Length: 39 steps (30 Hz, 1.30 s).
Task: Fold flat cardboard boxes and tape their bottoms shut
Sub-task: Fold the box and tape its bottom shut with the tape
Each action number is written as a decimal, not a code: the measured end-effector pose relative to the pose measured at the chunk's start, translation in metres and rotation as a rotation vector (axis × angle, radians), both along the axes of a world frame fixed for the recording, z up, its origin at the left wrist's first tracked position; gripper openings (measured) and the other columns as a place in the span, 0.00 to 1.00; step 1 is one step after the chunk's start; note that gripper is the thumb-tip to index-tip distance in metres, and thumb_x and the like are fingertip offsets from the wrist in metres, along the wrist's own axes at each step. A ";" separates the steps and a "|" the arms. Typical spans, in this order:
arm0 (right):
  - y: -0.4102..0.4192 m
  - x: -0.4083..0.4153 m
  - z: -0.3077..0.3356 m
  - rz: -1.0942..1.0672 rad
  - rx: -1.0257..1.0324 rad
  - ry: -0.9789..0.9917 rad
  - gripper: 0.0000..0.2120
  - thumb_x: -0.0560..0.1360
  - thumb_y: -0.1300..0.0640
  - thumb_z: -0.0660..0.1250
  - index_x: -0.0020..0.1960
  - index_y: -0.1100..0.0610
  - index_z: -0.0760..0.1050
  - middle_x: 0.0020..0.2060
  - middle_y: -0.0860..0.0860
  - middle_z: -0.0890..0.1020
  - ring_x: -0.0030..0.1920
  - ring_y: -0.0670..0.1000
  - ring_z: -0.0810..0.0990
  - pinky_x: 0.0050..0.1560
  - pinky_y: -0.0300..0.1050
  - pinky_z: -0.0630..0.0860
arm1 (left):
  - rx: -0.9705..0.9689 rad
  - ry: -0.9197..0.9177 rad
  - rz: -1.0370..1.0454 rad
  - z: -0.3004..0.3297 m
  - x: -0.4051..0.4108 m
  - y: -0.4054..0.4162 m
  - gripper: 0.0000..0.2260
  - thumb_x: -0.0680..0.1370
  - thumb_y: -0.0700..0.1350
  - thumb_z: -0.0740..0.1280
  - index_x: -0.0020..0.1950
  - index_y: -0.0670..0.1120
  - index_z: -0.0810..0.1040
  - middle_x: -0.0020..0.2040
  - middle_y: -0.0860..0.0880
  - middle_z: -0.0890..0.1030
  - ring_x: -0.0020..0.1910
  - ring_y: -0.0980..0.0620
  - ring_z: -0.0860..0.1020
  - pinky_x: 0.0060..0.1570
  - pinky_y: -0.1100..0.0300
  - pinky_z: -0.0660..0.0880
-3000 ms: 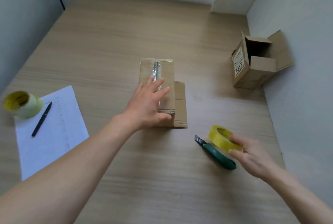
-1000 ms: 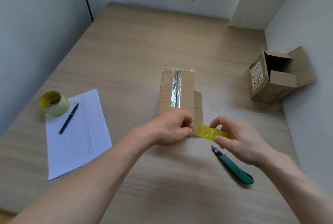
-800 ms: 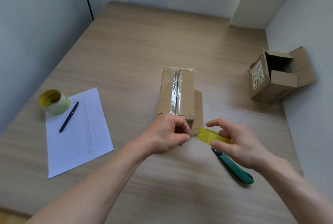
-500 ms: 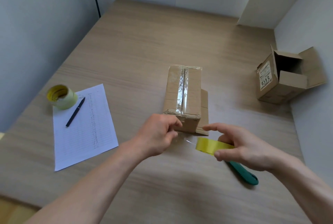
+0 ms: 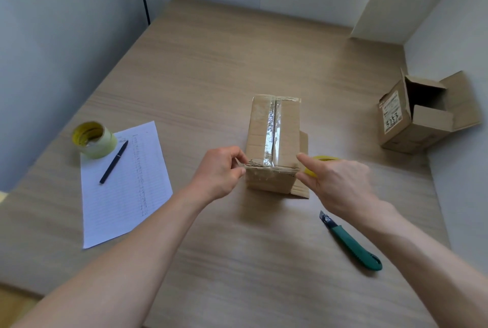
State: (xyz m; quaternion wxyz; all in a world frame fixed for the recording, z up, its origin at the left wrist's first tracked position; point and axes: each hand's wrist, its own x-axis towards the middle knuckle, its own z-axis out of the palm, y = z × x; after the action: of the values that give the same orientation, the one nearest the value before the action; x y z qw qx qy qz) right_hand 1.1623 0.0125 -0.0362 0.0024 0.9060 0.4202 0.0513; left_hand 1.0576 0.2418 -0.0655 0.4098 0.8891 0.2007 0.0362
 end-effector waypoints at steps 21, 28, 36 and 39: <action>0.001 0.015 -0.036 -0.069 0.107 0.129 0.18 0.76 0.41 0.67 0.63 0.45 0.79 0.42 0.56 0.86 0.39 0.63 0.83 0.33 0.49 0.73 | -0.231 0.107 0.049 -0.015 0.032 0.015 0.10 0.71 0.36 0.74 0.39 0.52 0.81 0.31 0.50 0.77 0.29 0.54 0.73 0.33 0.64 0.68; 0.003 0.015 -0.036 -0.075 0.208 0.207 0.16 0.75 0.45 0.71 0.61 0.47 0.81 0.44 0.53 0.86 0.40 0.62 0.84 0.34 0.50 0.76 | 0.148 -0.044 0.170 -0.026 0.040 0.018 0.11 0.75 0.51 0.70 0.56 0.50 0.80 0.48 0.49 0.78 0.49 0.47 0.77 0.48 0.54 0.74; 0.004 0.022 -0.044 -0.057 0.183 0.256 0.19 0.76 0.40 0.65 0.64 0.45 0.78 0.50 0.53 0.86 0.47 0.61 0.83 0.41 0.54 0.79 | 0.546 -0.267 -0.549 -0.043 0.067 0.009 0.31 0.72 0.68 0.60 0.63 0.48 0.81 0.67 0.36 0.74 0.66 0.25 0.66 0.56 0.31 0.73; 0.006 0.025 -0.050 -0.043 0.164 0.244 0.20 0.77 0.38 0.63 0.66 0.44 0.77 0.51 0.51 0.85 0.48 0.60 0.83 0.42 0.52 0.79 | 0.665 -0.321 -0.688 -0.041 0.077 0.025 0.31 0.71 0.67 0.63 0.63 0.47 0.81 0.63 0.35 0.76 0.61 0.23 0.69 0.58 0.31 0.72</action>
State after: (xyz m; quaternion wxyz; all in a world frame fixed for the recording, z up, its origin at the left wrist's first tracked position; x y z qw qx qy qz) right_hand 1.1873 0.0182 -0.0858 -0.1215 0.9114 0.3923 -0.0249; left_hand 1.1342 0.2664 -0.1063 0.1181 0.9694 -0.1918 0.0974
